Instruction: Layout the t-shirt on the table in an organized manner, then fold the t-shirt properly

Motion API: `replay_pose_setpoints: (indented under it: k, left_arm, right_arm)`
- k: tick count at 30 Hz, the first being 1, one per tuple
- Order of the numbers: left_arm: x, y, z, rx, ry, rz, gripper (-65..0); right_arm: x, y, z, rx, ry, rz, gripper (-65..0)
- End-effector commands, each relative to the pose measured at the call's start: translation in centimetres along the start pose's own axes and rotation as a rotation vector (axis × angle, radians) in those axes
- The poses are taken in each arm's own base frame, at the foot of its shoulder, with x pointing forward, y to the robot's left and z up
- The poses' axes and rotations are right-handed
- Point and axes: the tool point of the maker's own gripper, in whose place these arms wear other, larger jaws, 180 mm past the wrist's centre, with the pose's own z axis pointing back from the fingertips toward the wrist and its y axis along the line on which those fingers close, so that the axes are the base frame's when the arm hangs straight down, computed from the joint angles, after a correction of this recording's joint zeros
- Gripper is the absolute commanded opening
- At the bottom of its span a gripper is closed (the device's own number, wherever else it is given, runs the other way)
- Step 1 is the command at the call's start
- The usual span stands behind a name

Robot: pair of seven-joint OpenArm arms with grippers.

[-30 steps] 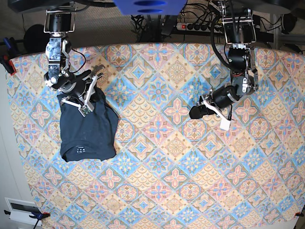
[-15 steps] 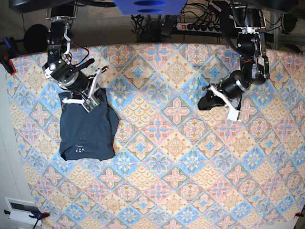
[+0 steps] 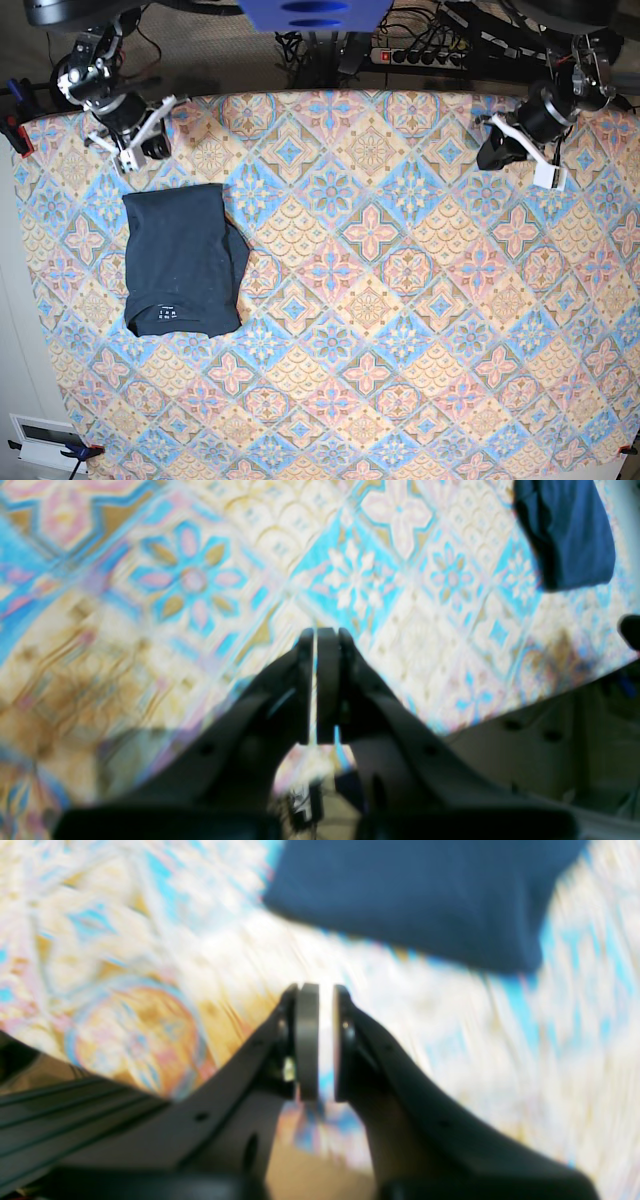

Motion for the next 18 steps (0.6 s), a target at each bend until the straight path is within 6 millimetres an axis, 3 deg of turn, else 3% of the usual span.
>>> replay_pose_setpoints:
  k: [1,4,7,10,16,18]
  left_arm:
    - [0.5,-0.3,1.4,0.003,-0.021,-0.027,-65.0]
    - [-1.0,0.5,3.8,0.064,0.012,-0.024,-65.0]
    - [-3.3,1.2,5.6,0.105,0.081,0.000,-65.0]
    - [-6.1,2.3,8.1,0.167,0.162,0.034,-65.0]
    - [-10.2,2.8,11.2,0.219,0.288,0.084,-65.0]
    - [-12.7,3.5,12.1,0.242,0.346,0.143,-65.0]
  right_arm:
    - [-0.6,-1.1,1.3,-0.031,-0.002,-0.017,-60.5]
    - [-2.5,-2.7,3.3,-0.079,0.022,-0.071,-60.5]
    - [-5.7,-3.2,5.1,-0.106,0.103,-0.103,-60.5]
    - [-9.9,-2.5,6.9,-0.099,0.214,-0.138,-60.5]
    - [-17.3,-1.0,9.1,-0.070,0.398,-0.253,-60.5]
    - [-20.8,-0.4,9.6,-0.060,0.471,-0.334,-60.5]
